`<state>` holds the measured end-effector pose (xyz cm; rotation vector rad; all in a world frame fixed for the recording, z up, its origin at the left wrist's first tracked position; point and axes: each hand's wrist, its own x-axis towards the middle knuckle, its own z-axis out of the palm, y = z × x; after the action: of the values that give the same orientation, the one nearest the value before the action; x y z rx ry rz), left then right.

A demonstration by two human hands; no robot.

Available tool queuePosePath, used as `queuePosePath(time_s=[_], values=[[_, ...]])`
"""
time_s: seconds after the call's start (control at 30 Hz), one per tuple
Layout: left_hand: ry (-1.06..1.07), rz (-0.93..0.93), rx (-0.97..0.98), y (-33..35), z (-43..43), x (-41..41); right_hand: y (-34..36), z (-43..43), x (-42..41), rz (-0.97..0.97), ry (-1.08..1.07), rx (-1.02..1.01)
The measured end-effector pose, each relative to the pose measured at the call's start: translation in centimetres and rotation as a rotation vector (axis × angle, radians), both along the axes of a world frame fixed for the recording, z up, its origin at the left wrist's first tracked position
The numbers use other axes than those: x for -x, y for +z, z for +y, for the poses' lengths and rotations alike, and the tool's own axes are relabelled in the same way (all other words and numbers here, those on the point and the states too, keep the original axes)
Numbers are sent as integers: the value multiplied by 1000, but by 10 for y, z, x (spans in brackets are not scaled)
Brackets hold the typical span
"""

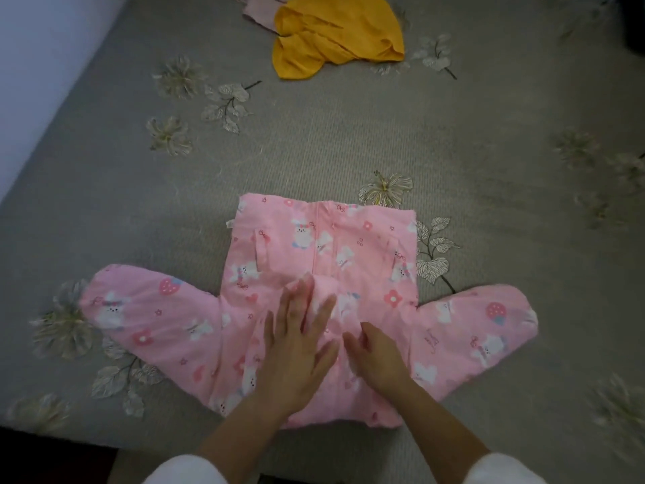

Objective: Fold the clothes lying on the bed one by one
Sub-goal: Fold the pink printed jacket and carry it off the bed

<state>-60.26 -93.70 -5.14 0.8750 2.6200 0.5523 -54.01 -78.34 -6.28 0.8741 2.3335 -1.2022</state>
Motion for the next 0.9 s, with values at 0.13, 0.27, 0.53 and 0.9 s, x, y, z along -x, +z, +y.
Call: queuePosePath(time_s=[0.13, 0.27, 0.53, 0.9], values=[[-92, 36, 131, -36, 21, 9, -22, 30, -19, 86, -274, -118], [-119, -32, 289, -79, 31, 20, -26, 68, -48, 113, -666, -238], [-137, 195, 244, -125, 34, 17, -61, 115, -93, 49, -1293, -166], [-125, 188, 232, -128, 36, 16, 24, 95, -43, 539, -1172, -224]])
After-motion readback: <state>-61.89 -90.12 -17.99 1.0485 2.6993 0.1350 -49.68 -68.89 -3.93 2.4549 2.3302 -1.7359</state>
